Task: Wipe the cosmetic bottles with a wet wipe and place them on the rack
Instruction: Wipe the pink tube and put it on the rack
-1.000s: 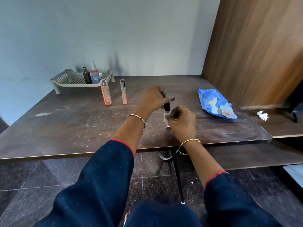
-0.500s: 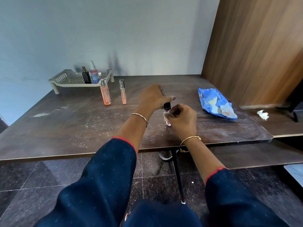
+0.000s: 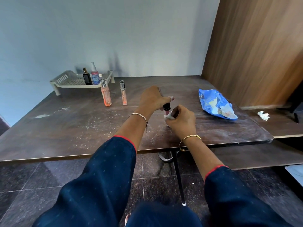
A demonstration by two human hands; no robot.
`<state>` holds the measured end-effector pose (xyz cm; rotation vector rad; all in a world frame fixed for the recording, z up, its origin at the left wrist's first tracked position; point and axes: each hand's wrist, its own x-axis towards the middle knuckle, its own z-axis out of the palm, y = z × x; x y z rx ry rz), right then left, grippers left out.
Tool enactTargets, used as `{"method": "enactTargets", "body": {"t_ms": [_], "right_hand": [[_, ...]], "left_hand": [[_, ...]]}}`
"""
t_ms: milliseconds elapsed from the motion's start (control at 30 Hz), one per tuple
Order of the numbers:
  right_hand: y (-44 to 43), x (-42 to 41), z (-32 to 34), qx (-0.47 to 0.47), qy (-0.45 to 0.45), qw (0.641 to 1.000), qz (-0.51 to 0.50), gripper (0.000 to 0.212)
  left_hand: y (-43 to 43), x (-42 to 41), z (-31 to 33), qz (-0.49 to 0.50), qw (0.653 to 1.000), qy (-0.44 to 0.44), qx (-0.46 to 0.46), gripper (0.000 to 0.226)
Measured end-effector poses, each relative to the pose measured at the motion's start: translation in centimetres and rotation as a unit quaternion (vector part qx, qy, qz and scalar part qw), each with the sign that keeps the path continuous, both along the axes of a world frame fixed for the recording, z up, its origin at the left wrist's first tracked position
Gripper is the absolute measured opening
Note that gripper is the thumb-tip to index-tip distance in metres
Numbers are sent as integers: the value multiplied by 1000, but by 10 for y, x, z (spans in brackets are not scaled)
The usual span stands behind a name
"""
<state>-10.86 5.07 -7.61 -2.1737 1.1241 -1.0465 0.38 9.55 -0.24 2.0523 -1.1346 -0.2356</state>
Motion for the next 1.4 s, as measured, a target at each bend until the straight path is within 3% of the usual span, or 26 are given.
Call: {"method": "enactTargets", "body": {"t_ms": [67,133,267,333,567,833,1133,1400], "right_hand": [[1,-4,-1,12,1,1000,8,25],[0,-7,0,48,-29,998,18,25],[2,-10,9,131,-97,982,92,26],[2,-16,14,195,-139,959,150,28],[6,-22,28,367,-264,848,276,26],[27,-8,36,448,-390,755,277,16],[48,-19,10,512,-375,731,249,12],[55,-19,21,526,-458,679,229,23]], "left_hand": [[1,3,-2,-21,1000,15,-5,37],[4,5,-6,-79,992,90,-30,34],[17,8,-6,-179,930,313,-71,29],[22,12,-4,-221,899,367,-92,24],[35,12,15,-193,892,380,-153,15],[40,-7,13,-99,924,293,-225,14],[45,0,-2,45,862,392,-317,8],[45,-5,11,51,830,419,-364,10]]}}
